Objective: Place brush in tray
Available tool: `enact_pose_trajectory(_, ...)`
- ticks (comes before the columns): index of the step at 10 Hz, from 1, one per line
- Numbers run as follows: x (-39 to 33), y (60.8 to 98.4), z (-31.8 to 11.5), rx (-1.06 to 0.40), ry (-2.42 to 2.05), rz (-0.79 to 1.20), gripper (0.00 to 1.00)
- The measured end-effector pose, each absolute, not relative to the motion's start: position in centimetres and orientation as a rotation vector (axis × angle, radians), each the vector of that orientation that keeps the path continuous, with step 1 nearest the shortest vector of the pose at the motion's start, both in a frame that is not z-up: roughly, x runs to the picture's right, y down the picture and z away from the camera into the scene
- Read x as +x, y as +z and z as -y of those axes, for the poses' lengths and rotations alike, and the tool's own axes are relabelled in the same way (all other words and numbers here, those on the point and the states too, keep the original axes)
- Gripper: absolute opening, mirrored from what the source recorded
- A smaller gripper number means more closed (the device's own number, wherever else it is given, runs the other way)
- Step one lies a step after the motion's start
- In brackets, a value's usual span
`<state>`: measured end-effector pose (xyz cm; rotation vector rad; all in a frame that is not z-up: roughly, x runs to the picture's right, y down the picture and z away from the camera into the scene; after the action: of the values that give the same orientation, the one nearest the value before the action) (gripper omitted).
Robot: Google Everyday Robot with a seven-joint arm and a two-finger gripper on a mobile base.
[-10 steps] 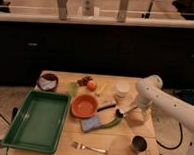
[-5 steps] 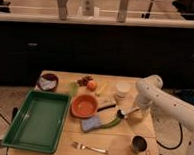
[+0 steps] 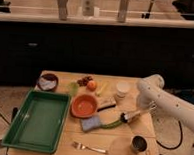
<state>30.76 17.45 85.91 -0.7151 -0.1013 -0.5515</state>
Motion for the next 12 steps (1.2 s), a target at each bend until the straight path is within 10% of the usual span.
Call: enact_pose_trajectory(12, 30.6, 78.9, -12.7, -0.613, -0.542, 0.045, 0.01)
